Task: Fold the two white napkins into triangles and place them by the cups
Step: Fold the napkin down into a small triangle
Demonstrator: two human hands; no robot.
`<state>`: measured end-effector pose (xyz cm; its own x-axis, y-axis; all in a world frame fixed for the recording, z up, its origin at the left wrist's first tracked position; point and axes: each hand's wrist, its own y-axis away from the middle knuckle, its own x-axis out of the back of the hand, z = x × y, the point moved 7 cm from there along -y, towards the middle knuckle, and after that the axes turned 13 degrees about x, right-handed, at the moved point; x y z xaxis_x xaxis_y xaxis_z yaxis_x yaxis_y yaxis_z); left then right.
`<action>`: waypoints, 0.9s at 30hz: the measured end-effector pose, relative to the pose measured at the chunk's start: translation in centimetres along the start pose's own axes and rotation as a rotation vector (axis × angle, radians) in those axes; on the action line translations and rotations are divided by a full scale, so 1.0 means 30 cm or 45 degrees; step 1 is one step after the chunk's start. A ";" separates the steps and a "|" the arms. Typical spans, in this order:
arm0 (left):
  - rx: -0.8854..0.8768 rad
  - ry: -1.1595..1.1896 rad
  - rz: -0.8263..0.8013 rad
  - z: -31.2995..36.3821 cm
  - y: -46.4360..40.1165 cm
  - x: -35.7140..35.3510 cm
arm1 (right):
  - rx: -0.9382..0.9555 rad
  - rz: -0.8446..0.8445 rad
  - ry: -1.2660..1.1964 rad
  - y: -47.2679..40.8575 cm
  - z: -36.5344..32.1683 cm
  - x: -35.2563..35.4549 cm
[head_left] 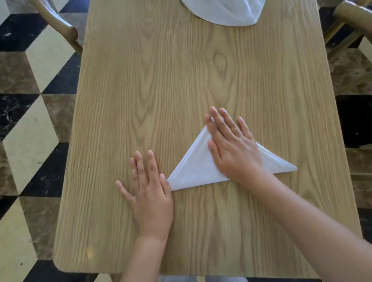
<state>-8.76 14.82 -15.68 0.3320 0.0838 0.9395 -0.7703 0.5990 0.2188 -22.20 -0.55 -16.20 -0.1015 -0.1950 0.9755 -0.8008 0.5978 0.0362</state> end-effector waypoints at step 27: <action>-0.560 -0.133 -0.025 0.443 0.013 -0.139 | -0.876 0.618 -1.464 0.374 0.290 0.186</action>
<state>-17.68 4.13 -16.02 0.2701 0.0014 0.9628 -0.4524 0.8829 0.1256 -36.88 -1.71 -12.24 -0.9597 -0.1781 0.2174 -0.1409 0.9742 0.1762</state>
